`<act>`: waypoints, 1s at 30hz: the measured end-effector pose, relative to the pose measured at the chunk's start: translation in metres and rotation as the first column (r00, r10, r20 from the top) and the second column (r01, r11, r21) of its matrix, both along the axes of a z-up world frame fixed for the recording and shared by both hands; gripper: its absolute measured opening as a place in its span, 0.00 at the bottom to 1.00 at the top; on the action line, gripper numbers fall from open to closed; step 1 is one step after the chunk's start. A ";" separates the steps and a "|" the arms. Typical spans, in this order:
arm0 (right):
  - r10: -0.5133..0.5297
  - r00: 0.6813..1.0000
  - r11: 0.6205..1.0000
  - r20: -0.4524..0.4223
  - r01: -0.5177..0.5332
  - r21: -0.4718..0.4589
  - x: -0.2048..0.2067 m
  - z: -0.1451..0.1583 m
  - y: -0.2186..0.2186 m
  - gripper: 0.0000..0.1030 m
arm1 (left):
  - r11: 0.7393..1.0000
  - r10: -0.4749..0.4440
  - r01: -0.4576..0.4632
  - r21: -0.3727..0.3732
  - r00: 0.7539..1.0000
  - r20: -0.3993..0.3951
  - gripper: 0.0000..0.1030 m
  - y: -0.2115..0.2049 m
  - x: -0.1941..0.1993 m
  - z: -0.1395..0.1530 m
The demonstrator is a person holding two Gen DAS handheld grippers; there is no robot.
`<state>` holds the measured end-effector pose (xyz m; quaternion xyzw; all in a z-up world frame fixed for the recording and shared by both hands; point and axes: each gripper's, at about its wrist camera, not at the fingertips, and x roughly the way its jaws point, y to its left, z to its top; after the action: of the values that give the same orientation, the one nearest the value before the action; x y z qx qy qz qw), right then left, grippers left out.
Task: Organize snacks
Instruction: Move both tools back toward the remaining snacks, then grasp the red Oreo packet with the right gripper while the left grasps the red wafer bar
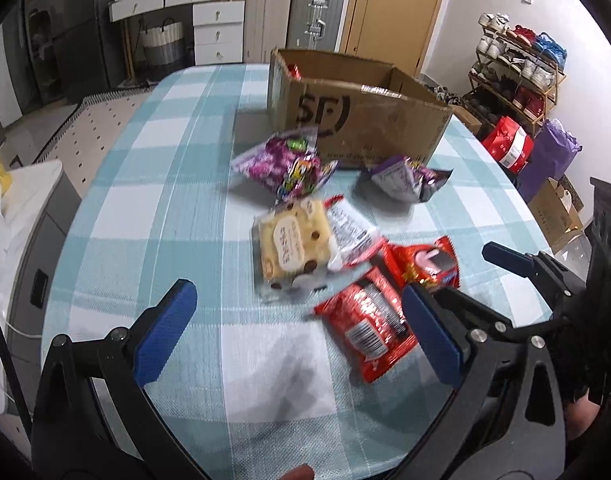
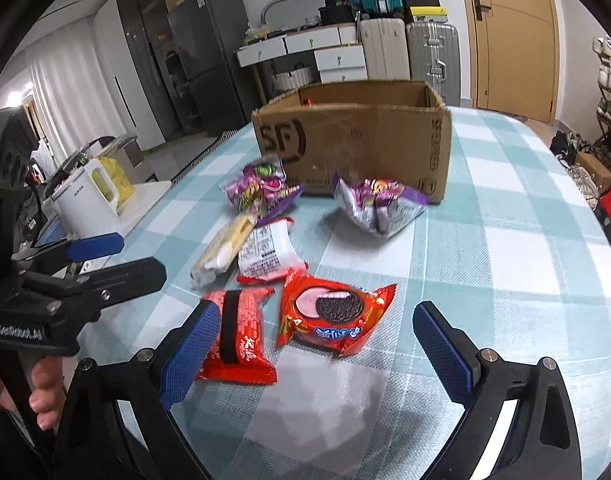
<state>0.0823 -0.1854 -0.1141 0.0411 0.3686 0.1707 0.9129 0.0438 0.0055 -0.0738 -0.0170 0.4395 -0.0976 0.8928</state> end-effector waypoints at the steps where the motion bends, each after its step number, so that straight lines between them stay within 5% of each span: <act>1: 0.000 1.000 1.000 -0.007 0.000 -0.004 0.001 -0.003 0.001 0.96 | 1.000 0.005 -0.005 -0.001 1.000 -0.006 0.99 0.002 0.000 -0.004; 14: 0.036 0.993 0.999 -0.116 -0.035 0.016 0.032 -0.033 0.007 0.94 | 0.999 0.026 -0.027 -0.023 0.997 -0.069 0.99 0.011 0.004 -0.032; 16: 0.033 0.993 0.999 -0.110 -0.032 0.006 0.034 -0.033 0.008 0.82 | 0.999 0.024 -0.026 -0.022 0.997 -0.077 0.99 0.011 0.005 -0.036; 18: 0.031 0.994 0.999 -0.103 -0.034 -0.022 0.037 -0.032 0.010 0.60 | 1.000 0.023 -0.025 -0.017 0.996 -0.089 0.99 0.010 0.005 -0.040; 20: 0.067 0.993 0.997 -0.095 -0.069 -0.022 0.036 -0.032 0.012 0.51 | 1.000 0.025 -0.027 -0.016 0.995 -0.096 0.99 0.009 0.005 -0.044; 30: 0.099 0.994 0.994 -0.054 -0.096 0.045 0.026 -0.027 0.002 0.49 | 1.000 0.018 -0.018 0.000 0.995 -0.100 0.99 0.003 0.004 -0.045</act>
<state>0.1087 -0.1838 -0.1415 0.0474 0.3921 0.2216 0.8916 0.0479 0.0080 -0.1186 -0.0263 0.4835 -0.0889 0.8704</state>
